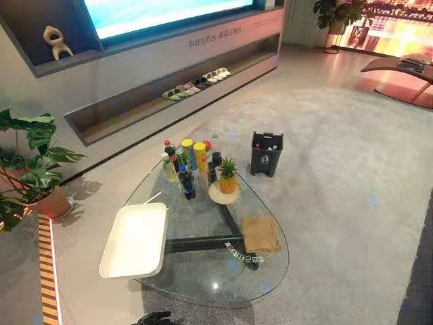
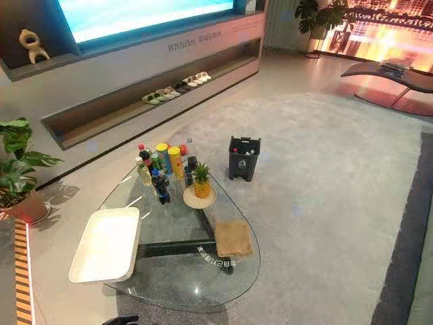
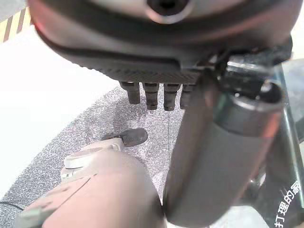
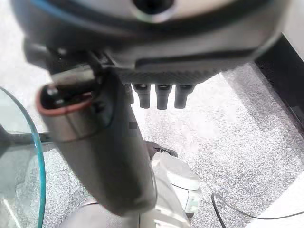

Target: Wipe the table with a cloth and put it in the basket.

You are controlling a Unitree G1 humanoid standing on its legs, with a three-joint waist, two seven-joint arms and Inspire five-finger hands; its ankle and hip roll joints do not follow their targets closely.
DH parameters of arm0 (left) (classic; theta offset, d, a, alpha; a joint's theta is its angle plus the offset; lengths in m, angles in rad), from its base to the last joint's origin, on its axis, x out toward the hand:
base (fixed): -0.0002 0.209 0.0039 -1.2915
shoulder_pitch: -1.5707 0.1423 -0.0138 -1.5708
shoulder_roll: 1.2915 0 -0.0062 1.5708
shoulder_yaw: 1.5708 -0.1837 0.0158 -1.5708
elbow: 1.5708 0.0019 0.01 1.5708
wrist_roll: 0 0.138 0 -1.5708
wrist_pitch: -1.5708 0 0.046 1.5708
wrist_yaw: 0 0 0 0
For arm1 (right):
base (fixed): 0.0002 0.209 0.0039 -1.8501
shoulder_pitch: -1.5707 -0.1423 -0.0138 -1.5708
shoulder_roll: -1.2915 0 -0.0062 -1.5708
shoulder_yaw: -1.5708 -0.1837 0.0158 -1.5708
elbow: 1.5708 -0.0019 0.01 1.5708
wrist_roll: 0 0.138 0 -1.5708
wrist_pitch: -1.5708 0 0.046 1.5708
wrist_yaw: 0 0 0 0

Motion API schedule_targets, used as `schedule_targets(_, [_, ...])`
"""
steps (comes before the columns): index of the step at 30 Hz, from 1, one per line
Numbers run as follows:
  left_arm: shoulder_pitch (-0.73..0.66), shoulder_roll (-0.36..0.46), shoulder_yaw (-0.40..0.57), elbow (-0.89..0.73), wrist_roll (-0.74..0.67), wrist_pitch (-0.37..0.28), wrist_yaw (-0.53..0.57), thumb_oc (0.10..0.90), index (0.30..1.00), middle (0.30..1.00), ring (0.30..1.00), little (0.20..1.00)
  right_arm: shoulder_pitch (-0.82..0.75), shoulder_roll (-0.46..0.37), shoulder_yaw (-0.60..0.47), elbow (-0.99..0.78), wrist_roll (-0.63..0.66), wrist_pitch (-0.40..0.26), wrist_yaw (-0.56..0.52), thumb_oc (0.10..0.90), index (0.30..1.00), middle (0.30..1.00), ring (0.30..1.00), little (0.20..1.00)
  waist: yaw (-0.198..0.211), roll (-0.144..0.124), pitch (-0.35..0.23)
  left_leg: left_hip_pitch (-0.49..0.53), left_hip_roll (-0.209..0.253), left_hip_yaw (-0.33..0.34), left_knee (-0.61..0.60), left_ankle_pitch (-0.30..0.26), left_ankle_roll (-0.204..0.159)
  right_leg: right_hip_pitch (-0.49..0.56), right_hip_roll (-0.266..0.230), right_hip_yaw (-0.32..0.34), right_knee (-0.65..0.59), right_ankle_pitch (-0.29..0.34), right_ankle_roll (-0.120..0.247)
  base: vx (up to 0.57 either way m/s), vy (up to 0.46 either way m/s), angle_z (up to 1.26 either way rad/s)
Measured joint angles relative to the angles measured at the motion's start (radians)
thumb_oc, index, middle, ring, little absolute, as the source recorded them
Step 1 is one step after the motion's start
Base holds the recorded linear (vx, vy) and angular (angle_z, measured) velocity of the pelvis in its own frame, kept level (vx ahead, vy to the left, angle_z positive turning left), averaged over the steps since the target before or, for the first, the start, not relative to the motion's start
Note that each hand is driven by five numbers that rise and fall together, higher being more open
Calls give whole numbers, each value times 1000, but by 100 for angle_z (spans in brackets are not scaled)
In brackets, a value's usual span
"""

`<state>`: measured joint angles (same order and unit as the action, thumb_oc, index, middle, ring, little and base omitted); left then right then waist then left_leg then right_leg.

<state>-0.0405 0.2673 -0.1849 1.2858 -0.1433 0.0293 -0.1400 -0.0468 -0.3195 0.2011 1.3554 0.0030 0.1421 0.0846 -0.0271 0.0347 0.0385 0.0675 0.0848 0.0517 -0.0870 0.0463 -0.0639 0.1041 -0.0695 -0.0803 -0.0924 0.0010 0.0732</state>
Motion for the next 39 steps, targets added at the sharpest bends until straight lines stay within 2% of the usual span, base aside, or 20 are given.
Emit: schedule_targets(39, [2, 0, 4, 0, -2, -2, 0, 800, 900, 900, 900, 900, 1, 2, 0, 0, 0, 1, 0, 800, 900, 900, 900, 900, 0, -3, -1, 3, 0, -2, 0, 0, 0, 4, 0, -1, 0, 0, 0, -2, 2, -1])
